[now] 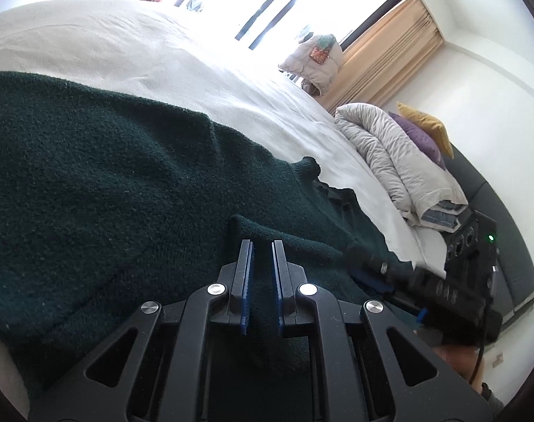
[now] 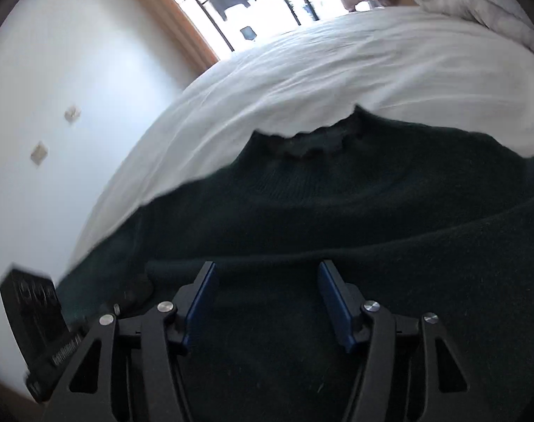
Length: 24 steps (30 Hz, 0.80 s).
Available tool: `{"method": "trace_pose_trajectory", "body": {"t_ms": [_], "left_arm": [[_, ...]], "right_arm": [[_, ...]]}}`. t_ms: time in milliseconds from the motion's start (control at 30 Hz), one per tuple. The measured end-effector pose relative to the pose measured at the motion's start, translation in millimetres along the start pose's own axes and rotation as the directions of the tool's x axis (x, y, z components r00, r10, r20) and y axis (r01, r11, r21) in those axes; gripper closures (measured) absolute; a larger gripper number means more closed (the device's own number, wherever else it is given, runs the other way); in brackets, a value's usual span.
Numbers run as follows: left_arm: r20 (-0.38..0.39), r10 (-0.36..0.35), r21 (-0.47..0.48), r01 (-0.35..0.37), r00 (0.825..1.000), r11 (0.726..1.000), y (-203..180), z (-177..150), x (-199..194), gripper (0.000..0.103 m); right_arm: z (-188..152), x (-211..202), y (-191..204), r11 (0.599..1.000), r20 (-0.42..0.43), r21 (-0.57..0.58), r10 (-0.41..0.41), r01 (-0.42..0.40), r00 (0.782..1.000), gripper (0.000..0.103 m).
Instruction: Fold small clothes
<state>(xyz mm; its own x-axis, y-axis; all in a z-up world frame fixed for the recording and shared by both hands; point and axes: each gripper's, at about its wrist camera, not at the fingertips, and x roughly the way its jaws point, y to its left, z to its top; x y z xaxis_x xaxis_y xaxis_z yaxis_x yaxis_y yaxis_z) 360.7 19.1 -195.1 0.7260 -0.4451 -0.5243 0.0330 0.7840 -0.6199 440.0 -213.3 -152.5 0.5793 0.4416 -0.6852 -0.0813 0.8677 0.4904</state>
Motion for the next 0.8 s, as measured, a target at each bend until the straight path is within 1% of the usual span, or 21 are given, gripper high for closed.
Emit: {"method": "trace_pose_trajectory", "body": {"t_ms": [33, 100, 133, 167, 200, 233, 267, 300, 333, 367, 400, 433, 467, 500, 533, 567, 633, 667, 700, 767, 800], "left_arm": [[-0.002, -0.004, -0.005, 0.003, 1.000, 1.000, 1, 1, -1, 0.093], [-0.008, -0.010, -0.016, 0.010, 1.000, 1.000, 1, 2, -1, 0.093], [-0.012, -0.015, -0.024, 0.015, 1.000, 1.000, 2, 3, -3, 0.093], [-0.013, -0.011, -0.032, 0.010, 1.000, 0.999, 2, 5, -8, 0.093], [-0.012, 0.002, -0.045, -0.003, 1.000, 0.999, 2, 6, -17, 0.093], [-0.009, 0.029, -0.066, -0.029, 1.000, 0.997, 5, 7, -31, 0.093], [0.011, 0.035, -0.099, -0.034, 0.999, 0.994, 12, 7, -50, 0.093], [0.040, 0.030, -0.139, -0.024, 0.999, 0.990, 21, 5, -70, 0.090], [0.084, 0.033, -0.205, -0.015, 0.996, 0.979, 37, -1, -100, 0.085], [0.118, 0.040, -0.251, -0.009, 0.992, 0.968, 50, -5, -122, 0.065], [0.159, 0.050, -0.297, -0.001, 0.986, 0.955, 65, -10, -145, 0.028], [0.215, 0.079, -0.350, 0.001, 0.973, 0.937, 82, -18, -170, 0.018], [0.282, 0.114, -0.405, 0.010, 0.953, 0.914, 99, -27, -198, 0.017], [0.325, 0.125, -0.444, 0.035, 0.938, 0.895, 115, -32, -220, 0.017], [0.346, 0.125, -0.468, 0.055, 0.930, 0.882, 126, -33, -233, 0.017], [0.370, 0.132, -0.501, 0.077, 0.920, 0.862, 138, -33, -246, 0.017], [0.400, 0.137, -0.556, 0.122, 0.906, 0.822, 156, -29, -260, 0.017], [0.412, 0.126, -0.589, 0.159, 0.902, 0.792, 165, -28, -262, 0.017], [0.430, 0.116, -0.623, 0.201, 0.896, 0.756, 174, -28, -264, 0.017], [0.467, 0.100, -0.669, 0.277, 0.879, 0.690, 187, -29, -266, 0.017], [0.479, 0.097, -0.681, 0.299, 0.872, 0.668, 191, -28, -265, 0.017]], "right_arm": [[1, -1, -5, 1.000, 0.016, 0.015, -0.019, 0.019, 1.000, 0.042], [-2, -6, 1, 0.996, 0.027, 0.061, -0.069, 0.067, 0.997, 0.042], [3, -13, 6, 0.993, 0.028, 0.086, -0.082, 0.079, 0.996, 0.040], [-2, -23, 12, 0.992, 0.042, 0.112, -0.061, 0.056, 0.997, 0.037], [-9, -38, 16, 0.991, 0.072, 0.136, -0.018, 0.008, 0.997, 0.035], [-19, -53, 21, 0.988, 0.102, 0.151, 0.018, -0.034, 0.995, 0.029], [-29, -65, 25, 0.987, 0.121, 0.148, 0.042, -0.060, 0.992, 0.022], [-41, -78, 33, 0.987, 0.140, 0.131, 0.071, -0.089, 0.988, 0.020], [-50, -83, 43, 0.987, 0.144, 0.115, 0.091, -0.108, 0.985, 0.020], [-61, -89, 48, 0.986, 0.142, 0.107, 0.113, -0.129, 0.983, 0.020], [-75, -95, 54, 0.982, 0.137, 0.111, 0.138, -0.153, 0.981, 0.020], [-83, -98, 61, 0.978, 0.132, 0.119, 0.153, -0.169, 0.979, 0.020], [-91, -97, 68, 0.975, 0.122, 0.125, 0.169, -0.184, 0.978, 0.020], [-101, -97, 74, 0.973, 0.110, 0.126, 0.179, -0.192, 0.978, 0.020], [-112, -104, 75, 0.973, 0.102, 0.126, 0.182, -0.195, 0.978, 0.020], [-118, -105, 79, 0.971, 0.090, 0.134, 0.187, -0.198, 0.978, 0.020], [-130, -103, 81, 0.963, 0.064, 0.167, 0.203, -0.211, 0.977, 0.020], [-133, -102, 83, 0.961, 0.055, 0.179, 0.205, -0.212, 0.977, 0.020], [-138, -109, 87, 0.961, 0.052, 0.182, 0.204, -0.210, 0.978, 0.020], [-141, -117, 92, 0.963, 0.062, 0.165, 0.204, -0.212, 0.977, 0.020], [-141, -124, 96, 0.965, 0.068, 0.156, 0.204, -0.213, 0.977, 0.020]]}}
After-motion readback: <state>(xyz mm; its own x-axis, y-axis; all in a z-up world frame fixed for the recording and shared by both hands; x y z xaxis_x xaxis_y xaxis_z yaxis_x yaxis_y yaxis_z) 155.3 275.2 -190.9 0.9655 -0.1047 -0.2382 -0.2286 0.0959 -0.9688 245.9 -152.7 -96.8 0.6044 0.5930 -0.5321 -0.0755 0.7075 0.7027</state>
